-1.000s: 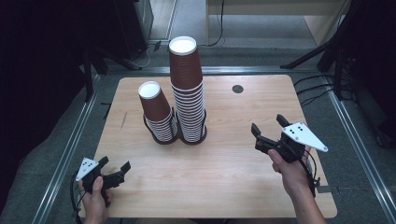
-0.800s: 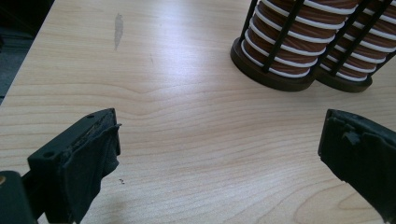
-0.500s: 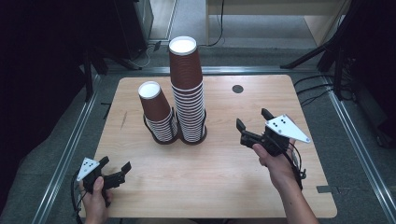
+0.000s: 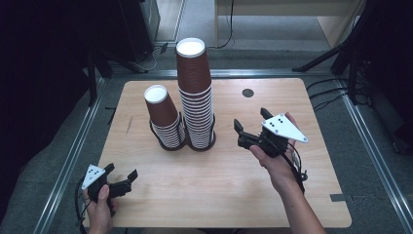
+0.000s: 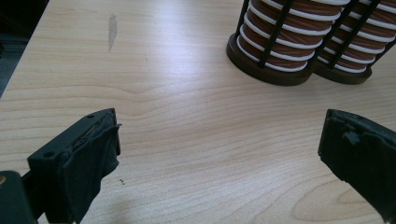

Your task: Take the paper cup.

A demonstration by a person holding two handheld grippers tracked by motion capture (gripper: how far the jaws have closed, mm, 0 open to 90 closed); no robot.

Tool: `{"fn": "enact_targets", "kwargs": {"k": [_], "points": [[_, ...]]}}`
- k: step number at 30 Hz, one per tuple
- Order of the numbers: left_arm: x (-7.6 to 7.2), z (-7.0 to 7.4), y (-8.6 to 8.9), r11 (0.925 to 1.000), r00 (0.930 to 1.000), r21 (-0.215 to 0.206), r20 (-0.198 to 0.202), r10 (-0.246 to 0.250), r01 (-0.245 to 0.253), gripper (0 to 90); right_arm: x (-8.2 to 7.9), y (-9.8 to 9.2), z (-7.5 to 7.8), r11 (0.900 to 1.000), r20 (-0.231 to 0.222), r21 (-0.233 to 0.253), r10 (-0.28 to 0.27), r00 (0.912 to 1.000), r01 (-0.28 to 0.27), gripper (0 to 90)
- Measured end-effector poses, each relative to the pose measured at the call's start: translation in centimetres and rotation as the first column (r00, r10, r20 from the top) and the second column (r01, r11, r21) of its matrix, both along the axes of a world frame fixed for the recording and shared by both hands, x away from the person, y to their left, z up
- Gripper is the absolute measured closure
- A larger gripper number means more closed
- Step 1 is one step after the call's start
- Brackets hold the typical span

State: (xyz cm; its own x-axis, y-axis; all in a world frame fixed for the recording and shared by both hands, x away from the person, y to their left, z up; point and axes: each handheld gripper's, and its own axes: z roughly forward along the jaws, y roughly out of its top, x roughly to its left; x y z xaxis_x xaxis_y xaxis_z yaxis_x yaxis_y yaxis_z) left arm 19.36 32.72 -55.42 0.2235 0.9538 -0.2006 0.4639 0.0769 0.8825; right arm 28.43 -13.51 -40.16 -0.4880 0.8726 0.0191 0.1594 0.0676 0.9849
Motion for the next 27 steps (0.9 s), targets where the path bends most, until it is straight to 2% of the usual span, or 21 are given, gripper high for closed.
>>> {"fn": "enact_targets", "kwargs": {"k": [10,15,27], "points": [[0.0,0.0,0.0,1.0,1.0,0.0,0.001,-0.004,0.004,0.0,0.5,1.9,0.6,1.0,0.001,0.025,0.012,0.9999,-0.012,13.8],[0.0,0.0,0.0,1.0,1.0,-0.001,0.003,-0.006,0.006,0.0,0.7,2.9,0.8,1.0,0.013,0.004,0.017,0.9998,-0.018,13.8],[0.0,0.0,-0.1,0.9999,0.9999,0.006,0.005,-0.014,0.014,0.0,1.2,4.9,1.4,0.999,0.032,-0.007,0.031,0.999,-0.031,13.8]]}}
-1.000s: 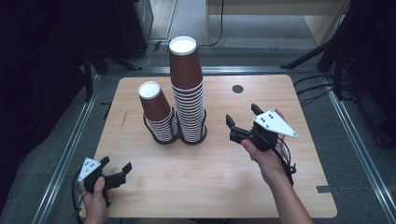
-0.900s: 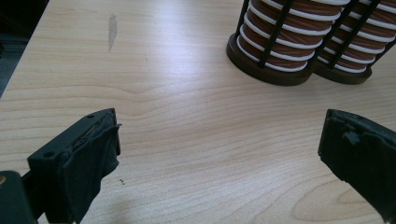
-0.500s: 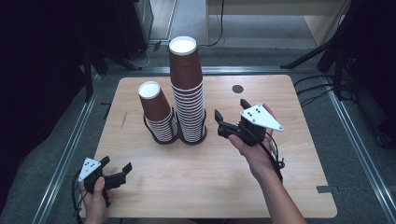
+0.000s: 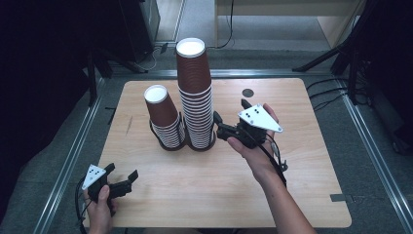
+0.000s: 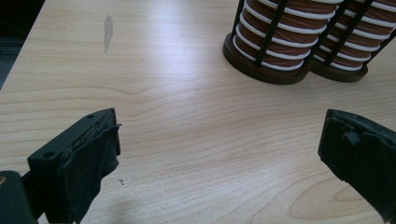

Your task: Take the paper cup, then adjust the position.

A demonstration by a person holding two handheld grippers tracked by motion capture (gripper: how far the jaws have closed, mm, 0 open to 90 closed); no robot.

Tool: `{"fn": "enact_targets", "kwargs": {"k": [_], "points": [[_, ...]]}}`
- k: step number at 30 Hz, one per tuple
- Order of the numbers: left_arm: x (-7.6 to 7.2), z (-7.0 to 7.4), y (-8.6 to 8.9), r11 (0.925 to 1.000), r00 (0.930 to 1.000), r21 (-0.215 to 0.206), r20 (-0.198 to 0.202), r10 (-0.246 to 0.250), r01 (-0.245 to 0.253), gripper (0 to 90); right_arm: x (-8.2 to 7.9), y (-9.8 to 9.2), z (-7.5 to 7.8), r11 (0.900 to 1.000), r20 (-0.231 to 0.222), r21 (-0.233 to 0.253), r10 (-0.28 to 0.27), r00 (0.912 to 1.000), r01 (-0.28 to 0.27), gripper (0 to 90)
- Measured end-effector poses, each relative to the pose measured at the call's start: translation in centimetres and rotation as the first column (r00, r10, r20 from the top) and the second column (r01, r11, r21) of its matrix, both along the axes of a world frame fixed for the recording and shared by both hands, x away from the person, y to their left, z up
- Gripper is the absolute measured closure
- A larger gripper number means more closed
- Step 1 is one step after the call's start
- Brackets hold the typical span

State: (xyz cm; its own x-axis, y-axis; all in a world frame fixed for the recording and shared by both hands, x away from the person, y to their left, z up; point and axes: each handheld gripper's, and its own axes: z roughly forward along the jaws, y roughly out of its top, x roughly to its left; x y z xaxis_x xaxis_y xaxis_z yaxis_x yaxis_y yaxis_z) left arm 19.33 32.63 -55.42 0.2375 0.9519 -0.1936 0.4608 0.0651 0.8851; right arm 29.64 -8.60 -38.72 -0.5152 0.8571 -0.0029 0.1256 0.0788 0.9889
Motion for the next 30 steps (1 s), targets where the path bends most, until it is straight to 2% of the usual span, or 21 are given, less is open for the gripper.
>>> {"fn": "enact_targets", "kwargs": {"k": [12,14,18,30], "points": [[0.0,0.0,0.0,1.0,1.0,0.006,0.0,-0.003,0.003,0.0,0.5,1.2,0.5,1.0,0.001,0.02,0.013,0.9999,-0.013,13.8],[0.0,0.0,0.0,1.0,1.0,0.006,0.0,-0.003,0.003,0.0,0.7,1.4,0.7,1.0,0.008,0.022,0.019,0.9998,-0.019,13.8],[0.0,0.0,0.0,1.0,1.0,0.006,0.0,-0.004,0.004,0.0,1.0,1.7,1.2,0.998,0.048,0.06,0.013,0.9988,-0.016,14.2],[0.0,0.0,0.0,1.0,1.0,0.005,0.001,-0.006,0.006,0.0,1.7,2.7,1.8,0.996,0.043,0.086,0.026,0.9987,-0.029,12.0]]}}
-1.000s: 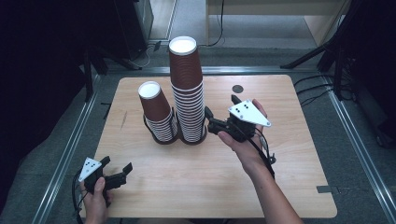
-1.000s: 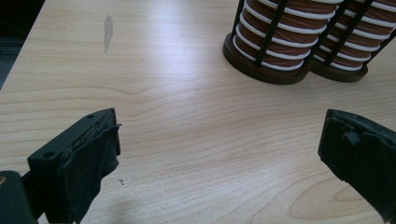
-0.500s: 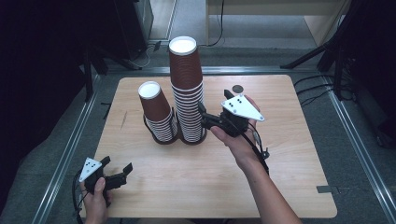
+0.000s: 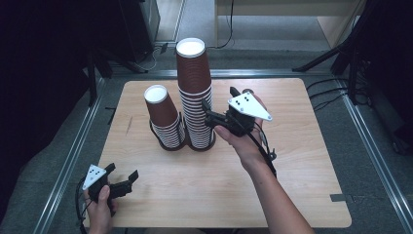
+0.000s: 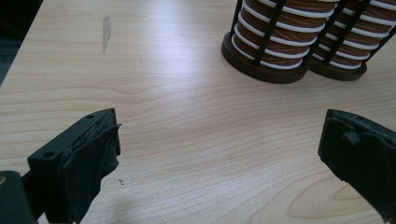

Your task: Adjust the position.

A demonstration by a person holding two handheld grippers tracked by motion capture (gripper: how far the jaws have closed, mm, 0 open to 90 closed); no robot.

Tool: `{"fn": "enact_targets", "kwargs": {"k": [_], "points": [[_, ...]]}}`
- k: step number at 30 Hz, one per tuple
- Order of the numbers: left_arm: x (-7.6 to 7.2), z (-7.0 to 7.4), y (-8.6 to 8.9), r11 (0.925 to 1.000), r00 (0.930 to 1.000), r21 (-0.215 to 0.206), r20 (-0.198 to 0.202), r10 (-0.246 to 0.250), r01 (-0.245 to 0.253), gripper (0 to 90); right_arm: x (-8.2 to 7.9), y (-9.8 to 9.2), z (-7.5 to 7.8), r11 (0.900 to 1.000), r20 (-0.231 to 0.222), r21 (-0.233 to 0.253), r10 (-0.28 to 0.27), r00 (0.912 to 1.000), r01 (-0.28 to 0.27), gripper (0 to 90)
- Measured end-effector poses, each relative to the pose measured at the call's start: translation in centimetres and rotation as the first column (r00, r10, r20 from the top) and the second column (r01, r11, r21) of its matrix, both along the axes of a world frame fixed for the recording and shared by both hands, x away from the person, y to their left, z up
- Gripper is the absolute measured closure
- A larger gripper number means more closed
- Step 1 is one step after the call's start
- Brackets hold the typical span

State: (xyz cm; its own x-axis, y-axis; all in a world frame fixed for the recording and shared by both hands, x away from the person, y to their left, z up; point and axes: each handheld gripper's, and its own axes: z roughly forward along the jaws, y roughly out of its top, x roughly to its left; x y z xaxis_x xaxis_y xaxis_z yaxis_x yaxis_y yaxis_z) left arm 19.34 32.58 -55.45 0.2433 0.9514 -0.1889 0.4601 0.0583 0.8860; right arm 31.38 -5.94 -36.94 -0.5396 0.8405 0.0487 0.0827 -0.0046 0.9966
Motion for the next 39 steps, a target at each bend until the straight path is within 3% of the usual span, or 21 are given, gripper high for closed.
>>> {"fn": "enact_targets", "kwargs": {"k": [7,12,27,31,39], "points": [[0.1,0.0,0.0,1.0,1.0,0.004,-0.004,-0.004,0.004,0.0,0.0,1.2,0.8,0.999,0.009,0.0,0.054,0.9985,-0.054,6.3],[0.0,0.0,0.0,1.0,1.0,-0.002,-0.001,-0.004,0.004,0.0,0.5,2.3,1.3,1.0,0.026,-0.023,0.009,0.9996,-0.009,1.8],[0.1,0.0,0.1,0.9999,1.0,-0.01,-0.006,-0.006,0.006,0.0,2.1,4.6,2.6,0.999,-0.002,-0.017,0.04,0.9992,-0.04,0.0],[0.1,0.0,0.1,0.9999,1.0,-0.011,-0.007,-0.007,0.007,0.0,2.5,5.2,2.7,0.999,-0.001,-0.029,0.032,0.9995,-0.032,0.0],[0.2,0.0,0.1,0.9999,0.9999,-0.012,-0.008,-0.009,0.009,0.0,3.4,6.1,3.2,1.0,0.007,-0.008,0.005,1.0,-0.005,0.0]]}}
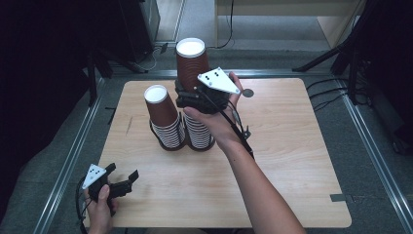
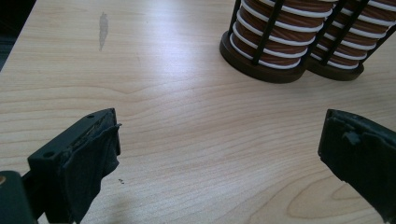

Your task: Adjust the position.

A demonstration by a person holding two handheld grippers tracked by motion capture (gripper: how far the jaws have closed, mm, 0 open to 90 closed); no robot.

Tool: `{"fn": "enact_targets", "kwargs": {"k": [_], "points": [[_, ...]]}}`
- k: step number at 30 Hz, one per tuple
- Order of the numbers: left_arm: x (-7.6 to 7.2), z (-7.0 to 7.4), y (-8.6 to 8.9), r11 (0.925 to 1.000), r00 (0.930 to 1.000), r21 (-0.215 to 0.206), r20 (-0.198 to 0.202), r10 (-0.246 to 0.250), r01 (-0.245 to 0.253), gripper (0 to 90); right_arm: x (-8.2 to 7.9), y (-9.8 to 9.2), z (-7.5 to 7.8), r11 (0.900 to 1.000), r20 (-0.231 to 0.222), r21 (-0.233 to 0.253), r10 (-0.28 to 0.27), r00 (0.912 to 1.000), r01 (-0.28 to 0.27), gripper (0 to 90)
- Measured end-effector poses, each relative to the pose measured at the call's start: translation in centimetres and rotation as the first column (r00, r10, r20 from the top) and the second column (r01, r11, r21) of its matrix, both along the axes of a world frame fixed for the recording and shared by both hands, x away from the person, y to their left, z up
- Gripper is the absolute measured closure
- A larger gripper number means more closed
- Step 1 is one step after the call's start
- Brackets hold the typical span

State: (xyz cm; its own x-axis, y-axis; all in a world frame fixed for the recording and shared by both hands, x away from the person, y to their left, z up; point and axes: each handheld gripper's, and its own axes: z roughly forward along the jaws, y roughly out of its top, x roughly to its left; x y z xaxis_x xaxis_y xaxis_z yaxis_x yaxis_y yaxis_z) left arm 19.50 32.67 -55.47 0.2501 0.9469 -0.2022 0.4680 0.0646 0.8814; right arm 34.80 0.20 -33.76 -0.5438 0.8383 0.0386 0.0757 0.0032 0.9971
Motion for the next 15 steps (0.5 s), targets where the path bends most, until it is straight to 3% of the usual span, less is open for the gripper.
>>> {"fn": "enact_targets", "kwargs": {"k": [2,5,11,15], "points": [[0.0,0.0,0.0,1.0,1.0,-0.001,0.0,-0.001,0.001,0.0,0.0,0.1,0.0,1.0,-0.002,-0.003,-0.002,1.0,0.002,0.0],[0.0,0.0,0.0,1.0,1.0,-0.002,-0.002,-0.001,0.001,0.0,0.2,0.3,0.1,1.0,0.0,-0.015,-0.004,1.0,0.004,6.8],[0.0,0.0,0.0,1.0,1.0,-0.003,-0.001,-0.001,0.001,0.0,0.2,0.3,0.4,1.0,-0.003,-0.027,-0.005,1.0,0.005,8.6],[0.0,0.0,0.0,1.0,1.0,-0.004,-0.001,-0.001,0.001,0.0,-0.2,0.2,1.0,1.0,0.046,0.005,-0.012,0.9989,0.012,9.8]]}}
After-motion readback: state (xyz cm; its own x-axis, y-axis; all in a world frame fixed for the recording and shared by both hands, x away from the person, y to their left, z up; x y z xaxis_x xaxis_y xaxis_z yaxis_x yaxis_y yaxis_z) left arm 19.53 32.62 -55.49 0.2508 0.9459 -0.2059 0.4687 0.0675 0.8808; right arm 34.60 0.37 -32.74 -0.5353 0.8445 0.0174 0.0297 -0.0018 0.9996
